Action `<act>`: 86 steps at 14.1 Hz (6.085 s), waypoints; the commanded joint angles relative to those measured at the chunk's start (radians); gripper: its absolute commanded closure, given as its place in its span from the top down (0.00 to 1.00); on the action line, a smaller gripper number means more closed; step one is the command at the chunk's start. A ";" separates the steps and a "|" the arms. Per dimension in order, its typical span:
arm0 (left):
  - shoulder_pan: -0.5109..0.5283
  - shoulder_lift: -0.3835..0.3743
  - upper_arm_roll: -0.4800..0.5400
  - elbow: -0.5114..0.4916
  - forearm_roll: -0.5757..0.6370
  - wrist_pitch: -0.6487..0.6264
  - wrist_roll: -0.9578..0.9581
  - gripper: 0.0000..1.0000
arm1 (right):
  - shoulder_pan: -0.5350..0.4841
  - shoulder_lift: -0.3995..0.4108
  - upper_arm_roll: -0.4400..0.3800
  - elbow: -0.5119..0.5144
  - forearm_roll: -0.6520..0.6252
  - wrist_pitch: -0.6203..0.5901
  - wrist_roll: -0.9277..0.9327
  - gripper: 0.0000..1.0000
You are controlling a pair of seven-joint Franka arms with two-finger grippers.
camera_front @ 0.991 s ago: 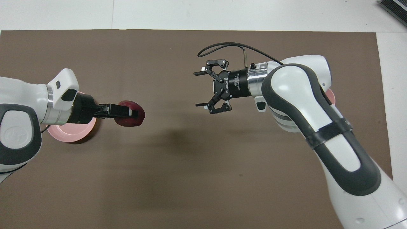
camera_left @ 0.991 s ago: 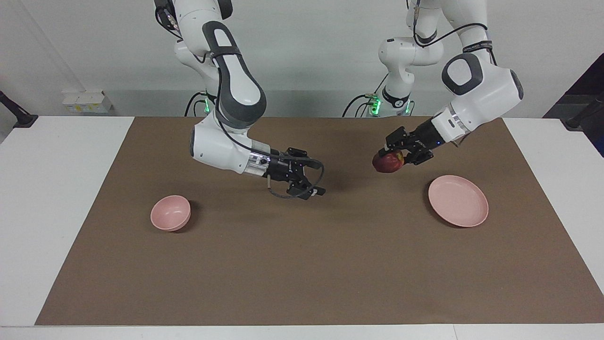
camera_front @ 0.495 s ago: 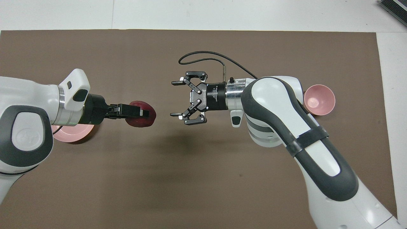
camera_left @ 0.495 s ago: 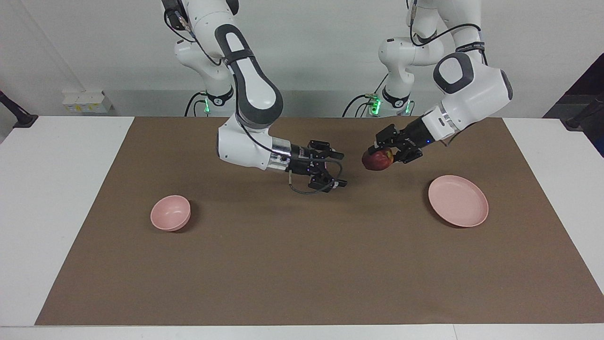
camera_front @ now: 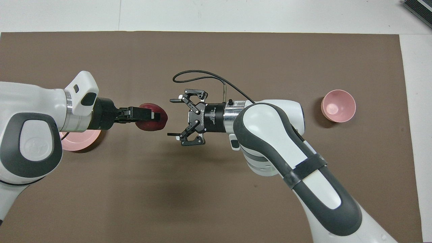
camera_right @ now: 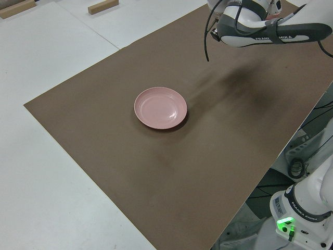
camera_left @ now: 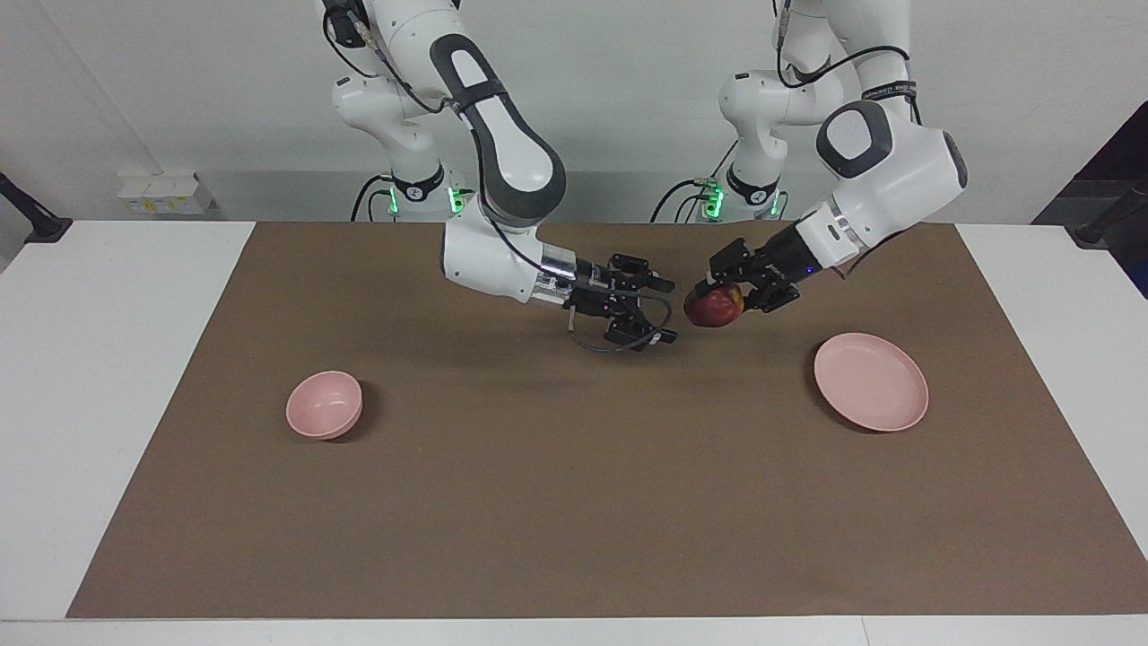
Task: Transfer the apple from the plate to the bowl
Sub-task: 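Lift the apple with the left gripper while the right gripper reaches toward it, then close the right gripper on the apple while the left gripper holds it, then carry the apple with the right gripper while the left gripper withdraws, then lower the apple into the pink bowl and open the right gripper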
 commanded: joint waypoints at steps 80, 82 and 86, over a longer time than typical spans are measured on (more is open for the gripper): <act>0.077 0.009 0.157 0.495 0.821 -0.551 -0.053 1.00 | -0.602 -0.129 0.013 -0.162 -1.813 -0.014 -0.974 1.00; 0.080 0.009 0.159 0.495 0.821 -0.551 -0.054 1.00 | -0.602 -0.141 0.029 -0.101 -1.745 -0.135 -0.976 1.00; 0.079 0.008 0.159 0.495 0.821 -0.551 -0.054 1.00 | -0.598 -0.200 0.035 -0.039 -1.683 -0.307 -0.988 1.00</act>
